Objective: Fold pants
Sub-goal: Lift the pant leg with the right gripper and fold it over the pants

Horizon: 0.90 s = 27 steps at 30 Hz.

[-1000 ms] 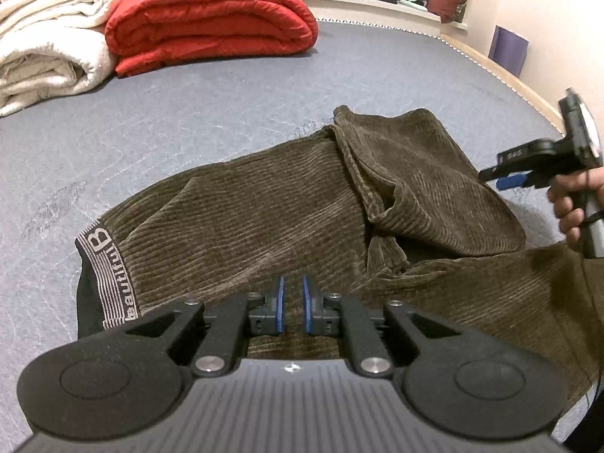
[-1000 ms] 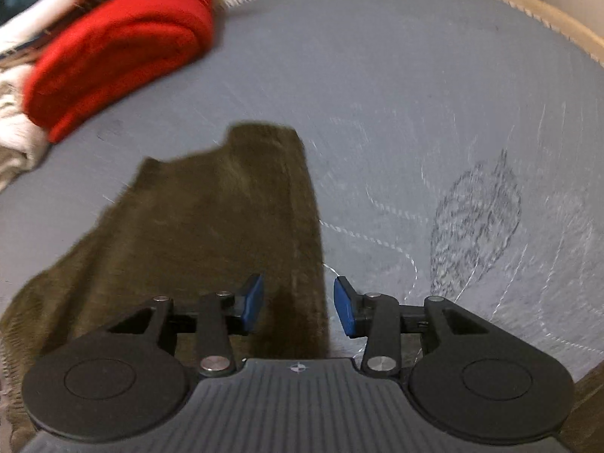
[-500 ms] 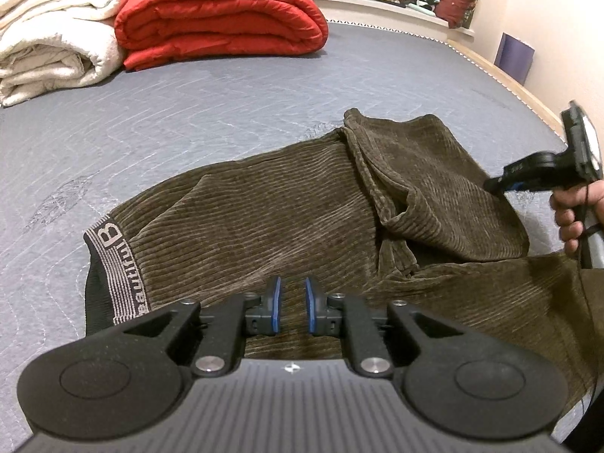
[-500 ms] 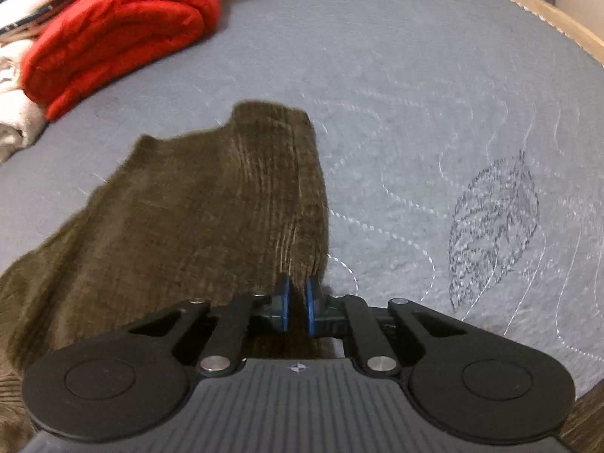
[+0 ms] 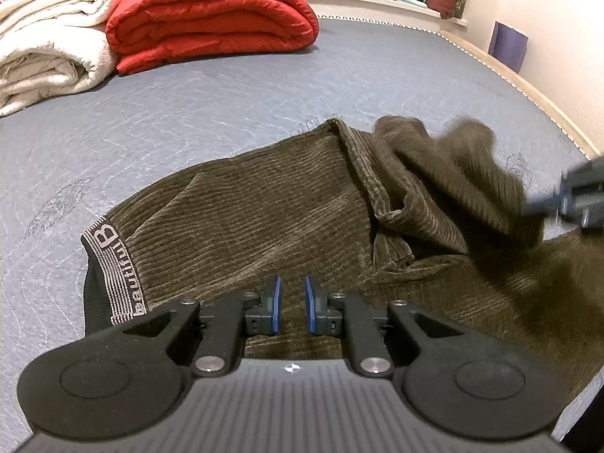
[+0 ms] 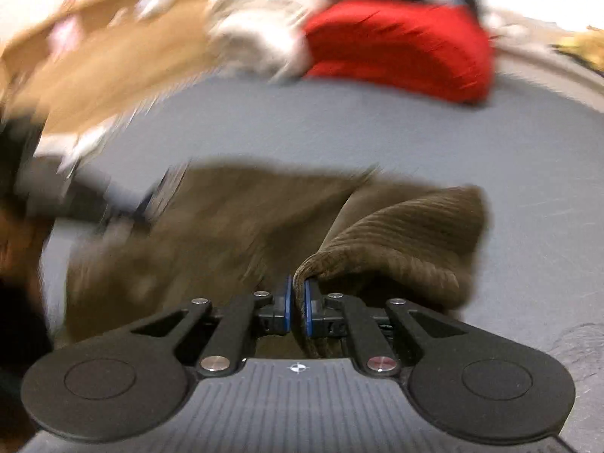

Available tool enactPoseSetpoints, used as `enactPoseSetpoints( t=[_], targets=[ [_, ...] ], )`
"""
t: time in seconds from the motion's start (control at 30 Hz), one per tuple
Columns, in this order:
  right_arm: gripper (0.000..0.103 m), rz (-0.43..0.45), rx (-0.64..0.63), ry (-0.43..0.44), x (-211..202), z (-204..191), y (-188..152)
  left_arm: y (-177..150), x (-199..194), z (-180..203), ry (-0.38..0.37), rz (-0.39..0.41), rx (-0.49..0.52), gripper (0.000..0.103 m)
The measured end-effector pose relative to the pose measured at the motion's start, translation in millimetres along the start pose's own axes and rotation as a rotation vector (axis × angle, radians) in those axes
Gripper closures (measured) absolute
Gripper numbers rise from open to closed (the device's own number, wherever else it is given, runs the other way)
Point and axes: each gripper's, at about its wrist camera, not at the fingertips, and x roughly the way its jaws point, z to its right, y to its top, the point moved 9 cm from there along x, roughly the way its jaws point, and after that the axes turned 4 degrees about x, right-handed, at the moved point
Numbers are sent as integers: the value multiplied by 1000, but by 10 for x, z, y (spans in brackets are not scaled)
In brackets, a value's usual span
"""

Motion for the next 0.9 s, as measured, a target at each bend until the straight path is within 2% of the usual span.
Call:
enactPoseSetpoints(
  t=[0.07,0.13,0.2,0.23,0.27,0.37,0.53,0.67,0.9],
  targets=[
    [94,-67,-33,-26,119,-47,-201,-5,11,18,2,-4,5,87],
    [90,-84,10,-33,145,-4,-272,-7,27,39,2,-9,9,86],
    [72,-72,92,-39,93,98,-284,-14,43,68,1,-13,18,80],
    [59,-58,141,-34,65,166,-241,-14,50,83,-1,-14,23,78],
    [56,-26,200,-23,-6,248,-216,-14,55,97,-1,-14,28,77],
    [56,51,404,-3,-201,590,-182,-15,78,121,-2,-17,37,77],
    [54,132,740,-58,-300,1216,-294,5,118,150,-6,-23,38,77],
    [54,102,837,-88,-104,1410,-393,6,166,225,-10,-33,60,76],
    [53,47,1063,22,294,1449,-533,-3,233,277,-6,-43,82,74]
  ],
)
